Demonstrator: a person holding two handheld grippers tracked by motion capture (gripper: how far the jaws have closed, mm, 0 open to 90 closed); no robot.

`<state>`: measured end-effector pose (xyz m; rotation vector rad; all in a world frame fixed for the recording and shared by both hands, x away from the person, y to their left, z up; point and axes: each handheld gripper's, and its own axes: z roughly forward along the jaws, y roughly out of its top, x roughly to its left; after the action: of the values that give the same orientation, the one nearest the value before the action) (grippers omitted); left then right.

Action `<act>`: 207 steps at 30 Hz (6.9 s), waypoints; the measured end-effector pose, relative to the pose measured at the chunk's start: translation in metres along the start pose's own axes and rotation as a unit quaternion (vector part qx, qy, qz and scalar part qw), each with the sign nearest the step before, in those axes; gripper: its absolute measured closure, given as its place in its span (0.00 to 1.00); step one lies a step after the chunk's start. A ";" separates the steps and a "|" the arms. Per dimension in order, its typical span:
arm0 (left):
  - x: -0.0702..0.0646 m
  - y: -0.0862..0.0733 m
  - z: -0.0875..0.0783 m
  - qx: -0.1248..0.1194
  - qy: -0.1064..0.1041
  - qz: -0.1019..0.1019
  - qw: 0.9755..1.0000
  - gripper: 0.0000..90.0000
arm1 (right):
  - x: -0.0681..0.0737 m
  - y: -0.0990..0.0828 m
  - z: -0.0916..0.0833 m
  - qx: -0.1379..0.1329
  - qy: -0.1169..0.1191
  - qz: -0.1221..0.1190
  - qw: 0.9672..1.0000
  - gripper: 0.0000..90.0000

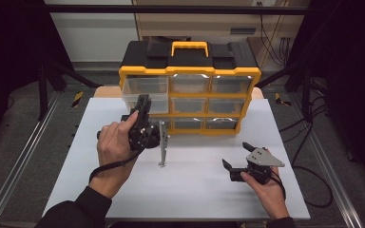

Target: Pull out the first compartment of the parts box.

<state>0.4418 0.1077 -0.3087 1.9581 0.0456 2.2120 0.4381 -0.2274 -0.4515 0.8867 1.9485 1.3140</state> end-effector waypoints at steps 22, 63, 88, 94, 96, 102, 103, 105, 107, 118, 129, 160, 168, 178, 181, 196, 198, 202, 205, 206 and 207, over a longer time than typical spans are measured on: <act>-0.003 -0.004 -0.006 -0.007 -0.002 -0.001 1.000 0.80 | 0.001 0.000 0.000 0.003 0.000 0.000 1.000 0.06; -0.057 -0.018 -0.043 -0.026 -0.186 -0.246 0.951 0.25 | 0.002 0.000 0.001 0.007 0.002 0.000 1.000 0.05; -0.081 -0.040 -0.027 -0.022 -0.315 -0.362 0.877 0.17 | 0.002 0.000 0.001 0.008 -0.002 -0.006 1.000 0.05; -0.083 -0.044 -0.023 -0.021 -0.333 -0.373 0.866 0.15 | 0.002 0.000 0.001 0.007 -0.002 -0.008 1.000 0.05; -0.085 -0.047 -0.020 -0.020 -0.344 -0.382 0.858 0.14 | 0.002 0.000 0.001 0.007 -0.001 -0.009 1.000 0.05; -0.090 -0.051 -0.014 -0.015 -0.365 -0.392 0.844 0.13 | 0.003 0.000 0.002 0.008 0.000 -0.008 1.000 0.05; -0.092 -0.054 -0.011 -0.010 -0.376 -0.396 0.837 0.12 | 0.003 0.000 0.002 0.008 0.001 -0.008 1.000 0.05; -0.095 -0.056 -0.008 -0.009 -0.384 -0.409 0.828 0.12 | 0.003 0.000 0.002 0.008 0.002 -0.007 1.000 0.05; -0.096 -0.057 -0.005 -0.007 -0.389 -0.418 0.821 0.12 | 0.003 0.000 0.002 0.007 0.003 -0.008 1.000 0.05; -0.098 -0.064 0.006 -0.002 -0.425 -0.425 0.799 0.11 | 0.005 0.000 0.003 0.009 0.007 -0.008 1.000 0.05; -0.103 -0.076 0.010 -0.006 -0.445 -0.449 0.775 0.11 | 0.006 0.001 0.004 0.008 0.006 -0.007 1.000 0.05; -0.121 -0.084 0.026 0.045 -0.510 -0.443 0.736 0.20 | 0.007 0.000 0.007 0.019 0.008 -0.004 1.000 0.06; -0.126 -0.079 0.033 0.060 -0.536 -0.425 0.727 0.22 | 0.006 0.000 0.007 0.020 0.006 -0.003 1.000 0.06; -0.129 -0.078 0.039 0.072 -0.547 -0.414 0.724 0.23 | 0.006 0.000 0.006 0.018 0.009 -0.001 1.000 0.05; -0.131 -0.078 0.041 0.076 -0.554 -0.408 0.721 0.23 | 0.005 0.001 0.005 0.017 0.009 -0.001 1.000 0.05; -0.133 -0.076 0.045 0.095 -0.563 -0.396 0.719 0.27 | 0.005 0.001 0.005 0.015 0.010 -0.001 1.000 0.04; -0.134 -0.076 0.045 0.095 -0.564 -0.396 0.719 0.28 | 0.005 0.001 0.005 0.015 0.009 -0.001 1.000 0.04; -0.133 -0.074 0.045 0.098 -0.571 -0.387 0.717 0.34 | 0.005 0.001 0.004 0.014 0.009 0.001 1.000 0.05; -0.132 -0.074 0.045 0.101 -0.575 -0.383 0.716 0.39 | 0.005 0.001 0.004 0.014 0.008 0.001 1.000 0.05; -0.133 -0.074 0.046 0.100 -0.575 -0.383 0.716 0.40 | 0.005 0.001 0.004 0.014 0.008 0.001 1.000 0.05; -0.134 -0.075 0.047 0.102 -0.579 -0.379 0.715 0.42 | 0.004 0.001 0.004 0.014 0.008 0.001 1.000 0.05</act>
<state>0.5120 0.1554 -0.4449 2.4195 0.7542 0.3024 0.4391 -0.2213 -0.4524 0.8946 1.9844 1.3011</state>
